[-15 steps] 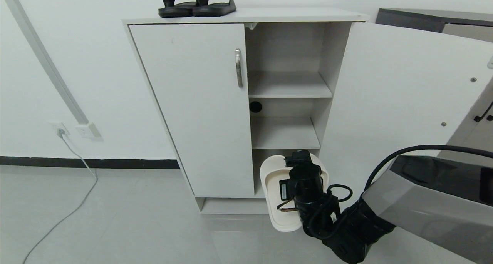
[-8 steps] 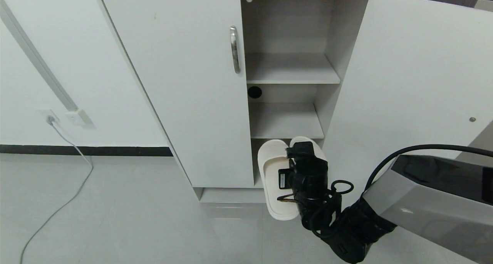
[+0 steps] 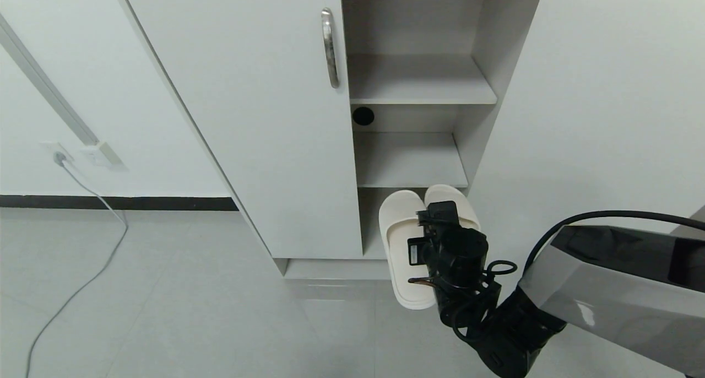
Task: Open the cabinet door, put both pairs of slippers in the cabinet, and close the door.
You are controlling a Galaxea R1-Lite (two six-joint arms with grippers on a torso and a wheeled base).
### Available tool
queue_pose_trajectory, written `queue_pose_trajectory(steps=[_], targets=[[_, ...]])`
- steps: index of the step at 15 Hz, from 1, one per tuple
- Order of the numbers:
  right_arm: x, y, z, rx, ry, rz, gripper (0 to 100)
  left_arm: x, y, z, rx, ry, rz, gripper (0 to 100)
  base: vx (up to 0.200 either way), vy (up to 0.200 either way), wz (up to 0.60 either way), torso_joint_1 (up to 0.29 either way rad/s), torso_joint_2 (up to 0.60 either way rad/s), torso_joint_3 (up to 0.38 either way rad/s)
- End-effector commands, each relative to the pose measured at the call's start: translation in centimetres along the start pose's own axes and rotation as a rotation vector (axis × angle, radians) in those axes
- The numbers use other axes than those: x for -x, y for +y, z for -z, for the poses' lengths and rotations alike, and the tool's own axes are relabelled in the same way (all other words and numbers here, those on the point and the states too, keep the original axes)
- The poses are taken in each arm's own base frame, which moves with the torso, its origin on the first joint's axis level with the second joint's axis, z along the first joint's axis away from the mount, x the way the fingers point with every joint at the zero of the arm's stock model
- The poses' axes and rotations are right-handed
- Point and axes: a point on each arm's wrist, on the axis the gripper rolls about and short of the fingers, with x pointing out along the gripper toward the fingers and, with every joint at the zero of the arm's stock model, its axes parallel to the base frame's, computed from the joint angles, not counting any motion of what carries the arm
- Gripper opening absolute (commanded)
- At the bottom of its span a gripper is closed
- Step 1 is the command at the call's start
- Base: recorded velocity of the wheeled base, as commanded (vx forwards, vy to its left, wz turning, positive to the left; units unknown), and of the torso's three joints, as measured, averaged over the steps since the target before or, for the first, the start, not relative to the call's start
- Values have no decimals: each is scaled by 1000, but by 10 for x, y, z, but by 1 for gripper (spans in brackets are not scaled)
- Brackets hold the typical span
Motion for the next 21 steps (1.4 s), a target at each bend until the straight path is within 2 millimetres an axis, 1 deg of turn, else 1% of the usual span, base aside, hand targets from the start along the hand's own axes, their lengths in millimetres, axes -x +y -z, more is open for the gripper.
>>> queue_pose_trajectory(steps=[1, 4, 9, 14, 16, 19, 20, 21], targets=[[-3, -2, 1, -9, 0, 8, 0, 0, 0, 0, 0, 2, 0, 0, 0, 0, 0, 0, 0, 0], [-3, -1, 1, -12, -1, 6, 0, 0, 0, 0, 0, 2, 0, 0, 0, 0, 0, 0, 0, 0], [-6, -1, 1, -18, -7, 11, 0, 0, 0, 0, 0, 2, 0, 0, 200, 0, 0, 0, 3, 1], [-6, -2, -10, -40, -30, 14, 0, 0, 0, 0, 0, 2, 0, 0, 200, 0, 0, 6, 3, 2], [-6, -2, -7, -35, -24, 14, 0, 0, 0, 0, 0, 2, 0, 0, 200, 0, 0, 0, 7, 2], [-7, -1, -8, -55, -34, 12, 0, 0, 0, 0, -1, 2, 0, 0, 0, 0, 0, 0, 0, 0], [-11, 1, -1, -54, -29, 15, 0, 0, 0, 0, -1, 2, 0, 0, 0, 0, 0, 0, 0, 0], [-13, 0, 1, -55, -27, 20, 0, 0, 0, 0, -1, 2, 0, 0, 0, 0, 0, 0, 0, 0]])
